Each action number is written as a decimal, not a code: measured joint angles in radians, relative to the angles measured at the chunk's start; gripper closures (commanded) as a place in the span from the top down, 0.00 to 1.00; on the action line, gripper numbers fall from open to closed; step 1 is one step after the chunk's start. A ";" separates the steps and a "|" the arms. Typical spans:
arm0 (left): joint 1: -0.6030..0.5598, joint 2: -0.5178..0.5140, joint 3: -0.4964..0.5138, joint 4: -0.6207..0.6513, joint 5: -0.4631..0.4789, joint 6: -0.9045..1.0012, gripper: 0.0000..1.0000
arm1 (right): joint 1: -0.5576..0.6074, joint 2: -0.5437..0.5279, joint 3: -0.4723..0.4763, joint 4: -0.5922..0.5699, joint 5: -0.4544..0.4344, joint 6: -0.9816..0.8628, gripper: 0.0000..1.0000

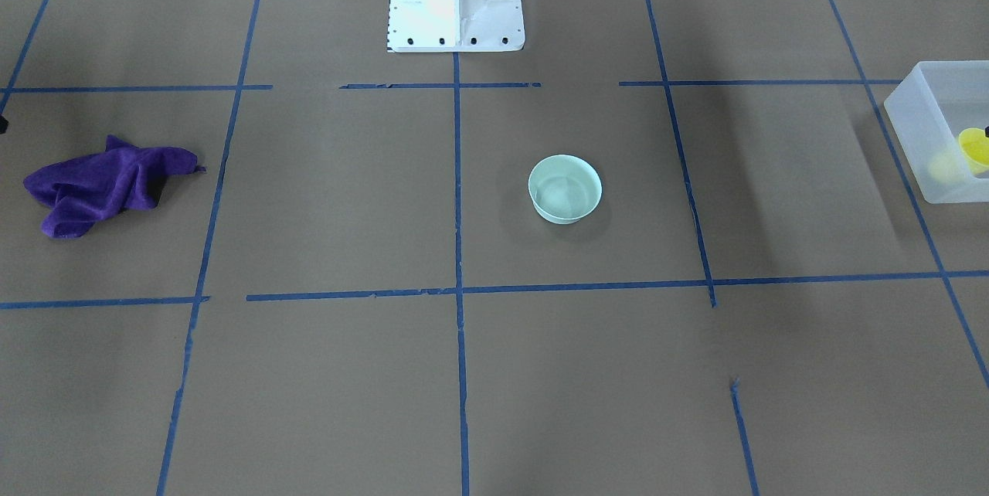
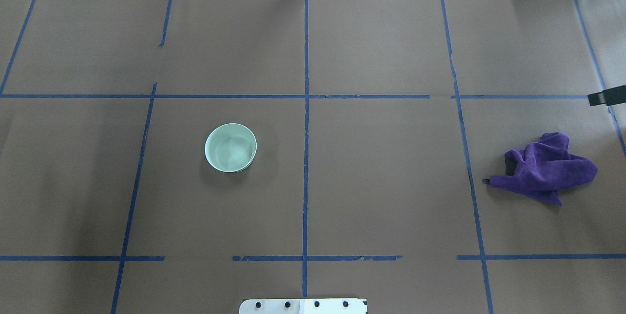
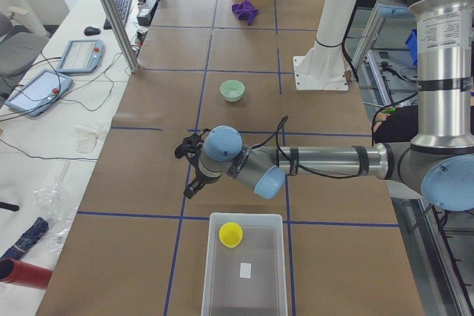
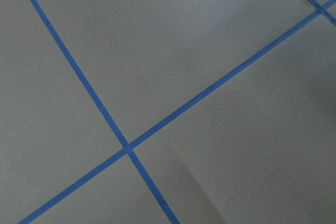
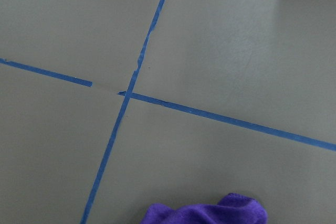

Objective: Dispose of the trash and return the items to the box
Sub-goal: 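Reach the right gripper down onto the purple cloth and grasp it, then lift the purple cloth with the right gripper and drop it in the pink tray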

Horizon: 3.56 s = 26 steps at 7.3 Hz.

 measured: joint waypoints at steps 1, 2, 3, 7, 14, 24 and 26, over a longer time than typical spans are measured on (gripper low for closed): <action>0.000 -0.012 -0.001 0.002 0.000 -0.001 1.00 | -0.142 -0.023 0.000 0.072 -0.140 0.166 0.91; 0.000 -0.021 -0.002 0.003 0.000 -0.001 1.00 | -0.288 -0.044 -0.002 0.106 -0.299 0.320 0.85; 0.000 -0.027 -0.002 0.003 0.000 -0.002 1.00 | -0.398 -0.060 -0.004 0.117 -0.414 0.430 0.81; 0.000 -0.039 -0.004 0.004 0.000 -0.002 1.00 | -0.620 -0.119 -0.013 0.121 -0.626 0.585 0.00; -0.001 -0.040 -0.013 0.003 -0.003 -0.012 1.00 | -0.254 -0.125 0.059 -0.041 -0.342 0.069 0.00; 0.002 -0.051 -0.019 -0.011 -0.003 -0.079 1.00 | 0.802 0.211 -0.221 -1.045 0.031 -1.519 0.07; 0.003 -0.058 -0.019 -0.013 -0.003 -0.089 1.00 | 0.799 0.184 -0.319 -0.937 0.021 -1.525 1.00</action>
